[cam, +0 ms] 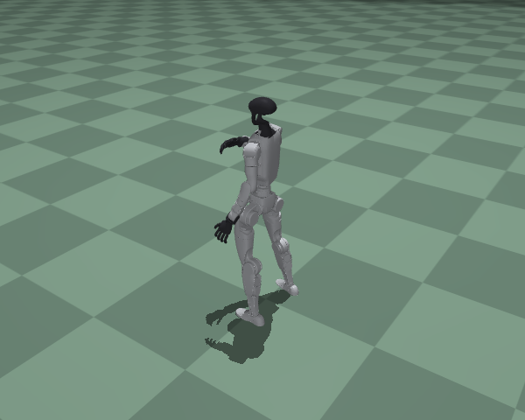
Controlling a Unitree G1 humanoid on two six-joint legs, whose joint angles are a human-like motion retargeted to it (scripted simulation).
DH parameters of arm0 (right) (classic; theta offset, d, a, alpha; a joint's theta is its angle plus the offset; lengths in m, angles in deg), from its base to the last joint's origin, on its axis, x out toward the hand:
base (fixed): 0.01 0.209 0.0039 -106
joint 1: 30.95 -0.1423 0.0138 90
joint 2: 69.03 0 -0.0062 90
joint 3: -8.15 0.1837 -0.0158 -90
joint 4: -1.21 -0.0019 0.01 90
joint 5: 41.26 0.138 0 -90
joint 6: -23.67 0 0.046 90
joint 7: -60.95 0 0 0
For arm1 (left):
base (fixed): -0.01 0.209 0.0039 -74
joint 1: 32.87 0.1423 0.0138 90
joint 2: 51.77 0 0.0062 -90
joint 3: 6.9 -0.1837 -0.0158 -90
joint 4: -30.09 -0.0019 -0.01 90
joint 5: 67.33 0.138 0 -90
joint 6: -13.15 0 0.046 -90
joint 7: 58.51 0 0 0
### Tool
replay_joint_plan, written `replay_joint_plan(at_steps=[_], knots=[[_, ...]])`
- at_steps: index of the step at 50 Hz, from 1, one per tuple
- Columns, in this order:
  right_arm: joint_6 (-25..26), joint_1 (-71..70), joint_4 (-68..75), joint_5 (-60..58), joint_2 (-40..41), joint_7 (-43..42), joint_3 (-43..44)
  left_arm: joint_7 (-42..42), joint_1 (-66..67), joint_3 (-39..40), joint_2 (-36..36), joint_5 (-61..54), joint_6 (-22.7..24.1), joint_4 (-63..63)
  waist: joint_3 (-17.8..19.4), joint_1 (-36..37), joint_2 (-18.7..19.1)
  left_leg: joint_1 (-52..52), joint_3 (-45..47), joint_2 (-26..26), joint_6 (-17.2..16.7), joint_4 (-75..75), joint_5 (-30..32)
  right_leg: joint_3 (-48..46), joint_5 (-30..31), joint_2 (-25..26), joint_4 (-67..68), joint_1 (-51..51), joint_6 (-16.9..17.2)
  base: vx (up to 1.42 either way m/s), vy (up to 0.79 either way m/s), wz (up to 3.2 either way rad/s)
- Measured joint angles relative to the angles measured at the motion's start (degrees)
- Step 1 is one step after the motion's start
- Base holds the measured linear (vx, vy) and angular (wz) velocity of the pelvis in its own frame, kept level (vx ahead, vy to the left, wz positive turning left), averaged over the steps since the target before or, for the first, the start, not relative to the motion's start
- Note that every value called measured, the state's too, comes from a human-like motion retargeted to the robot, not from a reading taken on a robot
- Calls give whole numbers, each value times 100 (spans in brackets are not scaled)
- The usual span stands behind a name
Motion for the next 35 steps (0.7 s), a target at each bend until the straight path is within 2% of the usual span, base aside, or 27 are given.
replay_joint_plan(at_steps=[5,10,13,16,20,23,25,30,35], knots=[[128,125,151,326,54,139,105,-80,68,63,-78,42,-58,-383,-93,-35,46,129,-70,-6,-103,-207,94,8,124,38,-327,201,97,3,1,-1],[236,167,512,1414,292,158,190,-140,128,-79,-71,135,-65,-643,-118,-135,80,95,-110,-7,-126,-208,82,-37,115,34,-335,197,108,0,0,0],[222,135,913,1655,487,-51,206,-106,129,-142,-41,149,-49,-671,-90,-151,89,41,-133,-5,-135,-208,85,-59,120,34,-336,157,114,0,0,0],[105,-62,1441,840,603,-489,127,-20,91,-143,-10,106,-8,-622,-25,-113,90,-35,-147,-2,-132,-222,107,-68,134,38,-340,82,117,0,0,0],[-20,-685,2437,-1686,662,-1258,-264,103,-33,-91,18,16,91,-466,131,-15,75,-277,-98,7,-54,-96,77,-80,76,17,-134,-208,47,-5,-1,0],[180,-1220,3456,-3305,839,-1669,-670,103,-193,-140,30,-70,187,-287,395,89,91,-322,-157,26,-129,-317,245,-62,244,72,-384,-231,119,-10,-3,2],[340,-1495,4148,-3762,1013,-1896,-862,125,-274,-208,55,-133,258,-122,588,166,88,-441,-164,39,-145,-362,301,-69,314,90,-430,-347,135,-13,-3,5],[560,-2356,5965,-3736,1480,-2645,-1072,209,-537,-410,168,-495,491,401,1296,347,88,-980,-232,67,-203,-414,508,-117,558,128,-525,-835,181,-20,-4,13],[849,-3542,7273,-3912,1437,-3387,-1383,308,-700,-670,310,-1039,698,1038,2207,381,212,-1915,-424,69,-266,-404,839,-260,842,124,-487,-1678,217,-29,-5,35]])
